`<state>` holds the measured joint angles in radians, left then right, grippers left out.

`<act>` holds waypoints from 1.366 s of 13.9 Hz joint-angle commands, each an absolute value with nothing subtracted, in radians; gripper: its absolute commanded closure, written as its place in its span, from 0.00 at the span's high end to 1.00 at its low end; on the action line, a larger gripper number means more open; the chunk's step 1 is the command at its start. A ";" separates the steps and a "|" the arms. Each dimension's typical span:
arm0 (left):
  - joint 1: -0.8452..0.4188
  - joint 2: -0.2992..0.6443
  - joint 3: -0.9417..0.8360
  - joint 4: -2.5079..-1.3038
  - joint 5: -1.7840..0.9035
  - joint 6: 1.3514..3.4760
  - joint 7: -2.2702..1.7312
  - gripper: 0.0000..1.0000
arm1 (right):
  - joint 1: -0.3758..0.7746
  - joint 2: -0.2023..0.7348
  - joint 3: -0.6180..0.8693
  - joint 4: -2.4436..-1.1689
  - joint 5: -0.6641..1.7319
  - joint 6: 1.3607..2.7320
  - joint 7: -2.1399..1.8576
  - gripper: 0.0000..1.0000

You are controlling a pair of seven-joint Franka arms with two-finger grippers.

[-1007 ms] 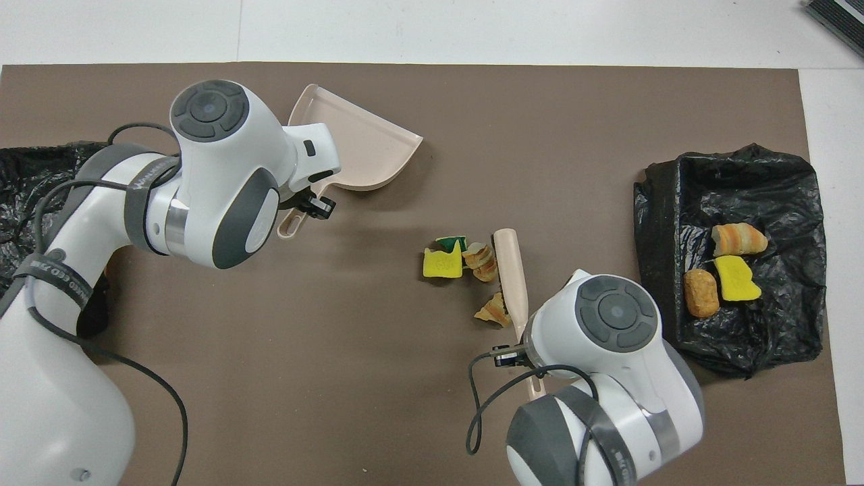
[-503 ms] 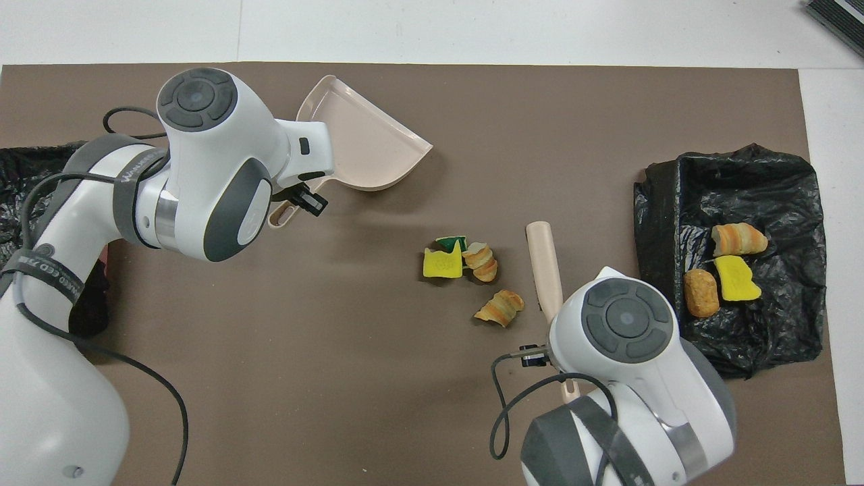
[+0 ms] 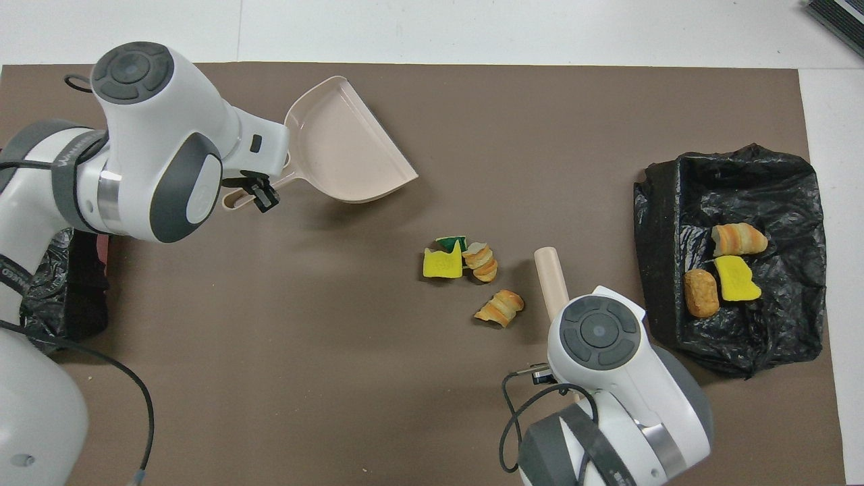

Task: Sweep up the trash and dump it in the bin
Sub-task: 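Sweep the remaining bread and sponge into the dustpan with the right gripper, then carry the dustpan to the other black bag with the left gripper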

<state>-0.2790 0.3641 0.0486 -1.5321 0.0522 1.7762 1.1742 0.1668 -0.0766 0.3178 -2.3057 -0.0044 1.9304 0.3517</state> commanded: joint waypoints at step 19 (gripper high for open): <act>-0.474 0.057 0.040 -2.177 0.068 2.209 1.163 0.00 | 0.170 0.045 0.522 -2.025 0.367 1.953 0.554 0.00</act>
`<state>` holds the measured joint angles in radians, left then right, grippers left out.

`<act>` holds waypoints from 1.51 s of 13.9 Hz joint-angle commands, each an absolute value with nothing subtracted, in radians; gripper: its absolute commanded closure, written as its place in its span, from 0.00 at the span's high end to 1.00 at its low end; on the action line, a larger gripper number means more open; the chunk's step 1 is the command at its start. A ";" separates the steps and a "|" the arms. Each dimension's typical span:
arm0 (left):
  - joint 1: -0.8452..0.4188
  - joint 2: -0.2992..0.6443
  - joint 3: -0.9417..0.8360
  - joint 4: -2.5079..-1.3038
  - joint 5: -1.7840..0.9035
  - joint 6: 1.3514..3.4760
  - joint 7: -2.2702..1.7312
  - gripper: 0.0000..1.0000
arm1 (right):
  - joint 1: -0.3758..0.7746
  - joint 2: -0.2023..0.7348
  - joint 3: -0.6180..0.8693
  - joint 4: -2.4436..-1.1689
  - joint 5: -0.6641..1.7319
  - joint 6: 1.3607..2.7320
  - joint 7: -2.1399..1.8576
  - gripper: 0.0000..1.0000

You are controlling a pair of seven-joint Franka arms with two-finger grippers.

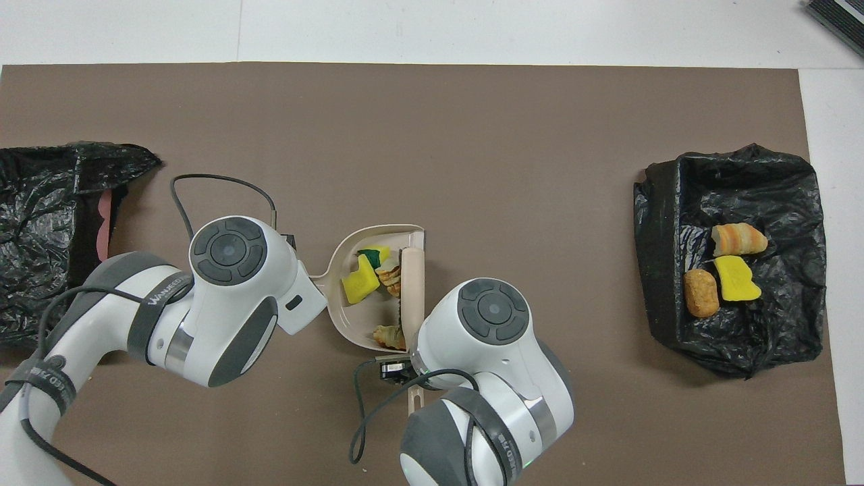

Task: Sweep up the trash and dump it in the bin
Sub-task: 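Carry the dustpan to the other black bag with the left gripper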

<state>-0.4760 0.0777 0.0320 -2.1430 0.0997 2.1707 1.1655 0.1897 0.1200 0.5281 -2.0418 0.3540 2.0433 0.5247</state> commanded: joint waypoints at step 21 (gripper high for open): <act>0.086 0.127 0.043 -1.671 -0.143 1.781 1.626 0.00 | 0.207 0.141 0.673 -2.152 0.156 2.052 0.778 0.00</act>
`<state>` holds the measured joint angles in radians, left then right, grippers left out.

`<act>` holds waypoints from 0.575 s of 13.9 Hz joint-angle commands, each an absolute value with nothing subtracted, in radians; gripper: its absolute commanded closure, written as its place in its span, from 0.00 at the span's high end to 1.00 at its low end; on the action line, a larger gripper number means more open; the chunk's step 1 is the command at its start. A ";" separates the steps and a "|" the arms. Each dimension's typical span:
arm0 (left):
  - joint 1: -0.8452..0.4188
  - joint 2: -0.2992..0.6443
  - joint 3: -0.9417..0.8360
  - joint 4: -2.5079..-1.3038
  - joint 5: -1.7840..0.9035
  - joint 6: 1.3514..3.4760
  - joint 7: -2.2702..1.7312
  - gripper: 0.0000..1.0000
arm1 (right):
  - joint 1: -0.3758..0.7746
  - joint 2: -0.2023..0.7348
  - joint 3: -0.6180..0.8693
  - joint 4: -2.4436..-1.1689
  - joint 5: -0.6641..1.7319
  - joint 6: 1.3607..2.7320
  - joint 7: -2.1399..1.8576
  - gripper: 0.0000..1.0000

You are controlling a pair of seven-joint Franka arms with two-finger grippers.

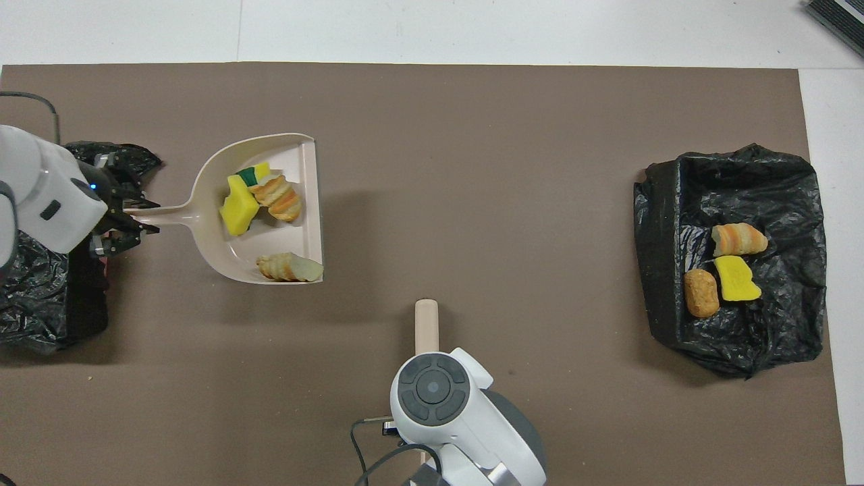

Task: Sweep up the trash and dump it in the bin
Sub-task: 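Tip the dustpan into the black bag with the left gripper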

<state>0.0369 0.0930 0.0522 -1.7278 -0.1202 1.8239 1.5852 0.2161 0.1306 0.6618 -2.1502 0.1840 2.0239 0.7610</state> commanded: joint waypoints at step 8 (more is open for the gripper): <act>0.310 0.153 0.049 -1.591 -0.031 1.744 1.802 0.00 | 0.176 0.147 0.593 -2.054 0.087 2.051 0.753 1.00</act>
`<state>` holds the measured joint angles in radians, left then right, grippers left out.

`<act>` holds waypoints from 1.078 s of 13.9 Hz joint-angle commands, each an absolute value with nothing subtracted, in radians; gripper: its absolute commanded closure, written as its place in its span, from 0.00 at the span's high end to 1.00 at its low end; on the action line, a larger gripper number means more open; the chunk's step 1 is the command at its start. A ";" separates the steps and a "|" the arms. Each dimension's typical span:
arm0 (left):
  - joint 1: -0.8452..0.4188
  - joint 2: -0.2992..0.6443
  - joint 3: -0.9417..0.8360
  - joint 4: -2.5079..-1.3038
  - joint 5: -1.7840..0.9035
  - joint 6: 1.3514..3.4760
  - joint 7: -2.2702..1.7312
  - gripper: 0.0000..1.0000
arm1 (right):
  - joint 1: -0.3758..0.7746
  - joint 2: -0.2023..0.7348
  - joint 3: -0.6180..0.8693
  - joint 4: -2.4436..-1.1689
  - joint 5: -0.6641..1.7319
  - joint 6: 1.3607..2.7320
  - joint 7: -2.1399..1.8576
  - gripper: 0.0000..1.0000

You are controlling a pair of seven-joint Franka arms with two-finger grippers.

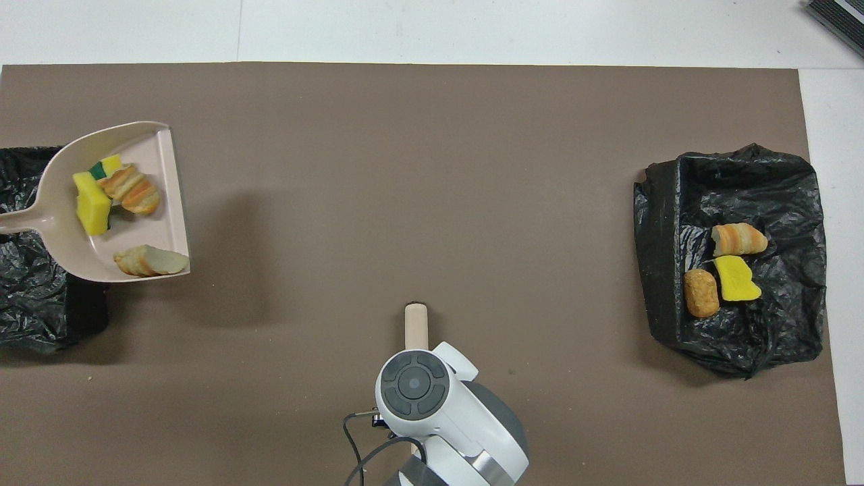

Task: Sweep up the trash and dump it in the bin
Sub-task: 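Tip the dustpan into the black bag with the left gripper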

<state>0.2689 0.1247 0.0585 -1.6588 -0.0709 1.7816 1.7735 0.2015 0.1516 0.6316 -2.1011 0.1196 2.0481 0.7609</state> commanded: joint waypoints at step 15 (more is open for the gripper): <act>0.338 0.141 0.054 -1.681 0.648 2.082 1.646 0.00 | 0.101 -0.037 -0.040 -1.729 -0.051 1.729 0.100 1.00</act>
